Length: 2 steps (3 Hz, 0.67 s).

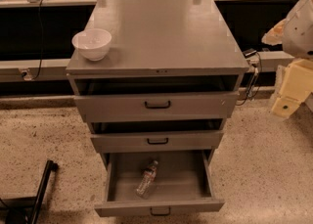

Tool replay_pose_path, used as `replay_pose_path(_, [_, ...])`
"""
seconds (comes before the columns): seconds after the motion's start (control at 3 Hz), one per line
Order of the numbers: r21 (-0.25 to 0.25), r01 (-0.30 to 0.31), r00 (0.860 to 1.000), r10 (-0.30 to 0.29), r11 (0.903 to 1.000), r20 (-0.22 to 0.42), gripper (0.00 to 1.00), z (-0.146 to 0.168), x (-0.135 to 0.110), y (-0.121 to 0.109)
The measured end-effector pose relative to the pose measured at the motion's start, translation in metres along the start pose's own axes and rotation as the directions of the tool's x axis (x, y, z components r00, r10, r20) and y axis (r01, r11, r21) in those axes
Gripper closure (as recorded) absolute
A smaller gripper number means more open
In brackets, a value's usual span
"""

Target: Pick water bottle from bottom drawer and place on counter

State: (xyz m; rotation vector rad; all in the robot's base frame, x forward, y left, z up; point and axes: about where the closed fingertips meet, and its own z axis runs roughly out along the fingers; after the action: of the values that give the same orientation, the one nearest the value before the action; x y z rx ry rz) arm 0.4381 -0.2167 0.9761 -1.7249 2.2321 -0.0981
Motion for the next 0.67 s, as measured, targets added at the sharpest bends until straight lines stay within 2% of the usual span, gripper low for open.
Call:
replay_pose_path(0.33, [0.000,0.000,1.000,0.000,1.0000,0.000,0.00,0.000,0.000,0.000])
replay_pose_path(0.67, [-0.072,0.138,0.990,-0.134,0.9878,0.053,0.00,0.045,-0.030,0.004])
